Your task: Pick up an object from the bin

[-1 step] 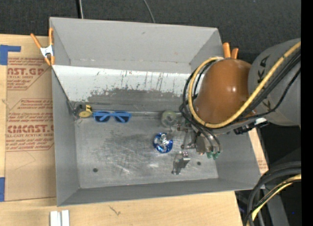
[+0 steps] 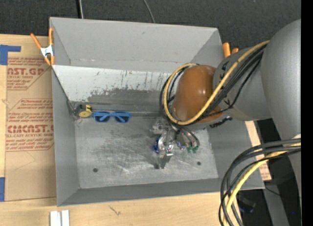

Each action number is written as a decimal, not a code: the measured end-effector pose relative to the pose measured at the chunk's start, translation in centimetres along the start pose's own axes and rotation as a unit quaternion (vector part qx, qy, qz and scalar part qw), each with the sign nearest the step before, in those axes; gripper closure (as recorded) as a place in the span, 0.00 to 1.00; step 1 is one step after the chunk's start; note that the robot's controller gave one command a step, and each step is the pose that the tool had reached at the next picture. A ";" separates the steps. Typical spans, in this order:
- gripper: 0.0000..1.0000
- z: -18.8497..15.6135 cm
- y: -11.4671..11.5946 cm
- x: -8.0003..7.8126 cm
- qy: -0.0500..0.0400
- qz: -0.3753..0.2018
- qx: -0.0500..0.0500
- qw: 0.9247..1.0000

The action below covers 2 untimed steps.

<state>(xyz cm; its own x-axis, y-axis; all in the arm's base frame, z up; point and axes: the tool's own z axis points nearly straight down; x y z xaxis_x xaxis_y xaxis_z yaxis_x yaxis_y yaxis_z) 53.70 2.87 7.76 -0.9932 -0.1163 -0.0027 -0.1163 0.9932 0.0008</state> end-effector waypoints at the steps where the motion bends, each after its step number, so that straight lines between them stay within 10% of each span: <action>1: 0.00 0.3 -5.0 3.6 -0.006 -0.016 0.000 1.000; 2: 1.00 0.2 -4.9 3.5 -0.006 -0.016 0.001 1.000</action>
Offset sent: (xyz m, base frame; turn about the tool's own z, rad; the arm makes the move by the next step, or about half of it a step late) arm -0.0335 -0.0534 -0.0058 -0.0333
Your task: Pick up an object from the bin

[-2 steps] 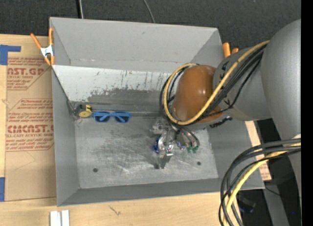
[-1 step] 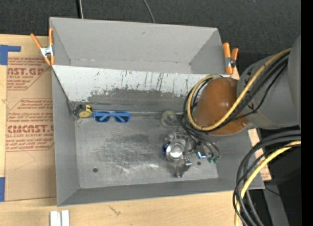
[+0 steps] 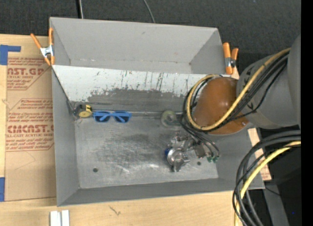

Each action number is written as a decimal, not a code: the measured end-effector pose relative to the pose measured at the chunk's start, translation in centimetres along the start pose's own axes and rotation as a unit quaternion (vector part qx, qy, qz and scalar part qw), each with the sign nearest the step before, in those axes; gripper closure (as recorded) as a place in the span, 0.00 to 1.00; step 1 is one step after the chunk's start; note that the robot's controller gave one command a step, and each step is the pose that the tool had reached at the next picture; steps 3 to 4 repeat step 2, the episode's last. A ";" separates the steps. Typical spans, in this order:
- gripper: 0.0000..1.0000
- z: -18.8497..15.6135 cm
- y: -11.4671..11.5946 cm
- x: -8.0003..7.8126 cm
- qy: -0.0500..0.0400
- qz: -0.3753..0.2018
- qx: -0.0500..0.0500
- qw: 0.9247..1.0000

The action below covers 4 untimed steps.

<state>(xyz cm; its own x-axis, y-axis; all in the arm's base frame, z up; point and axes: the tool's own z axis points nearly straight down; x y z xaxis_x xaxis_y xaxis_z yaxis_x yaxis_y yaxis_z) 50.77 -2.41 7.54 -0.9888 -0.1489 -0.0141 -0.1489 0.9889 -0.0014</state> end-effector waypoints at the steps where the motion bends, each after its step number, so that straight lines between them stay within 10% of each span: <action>1: 1.00 -9.2 -0.4 0.9 0.003 -0.015 0.000 1.000; 2: 1.00 -15.4 1.0 0.7 0.003 -0.021 0.000 1.000; 4: 1.00 -15.4 1.0 0.7 0.003 -0.021 0.000 1.000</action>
Offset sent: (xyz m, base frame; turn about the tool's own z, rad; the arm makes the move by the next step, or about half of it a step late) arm -0.0113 -0.0059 0.0875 -0.0304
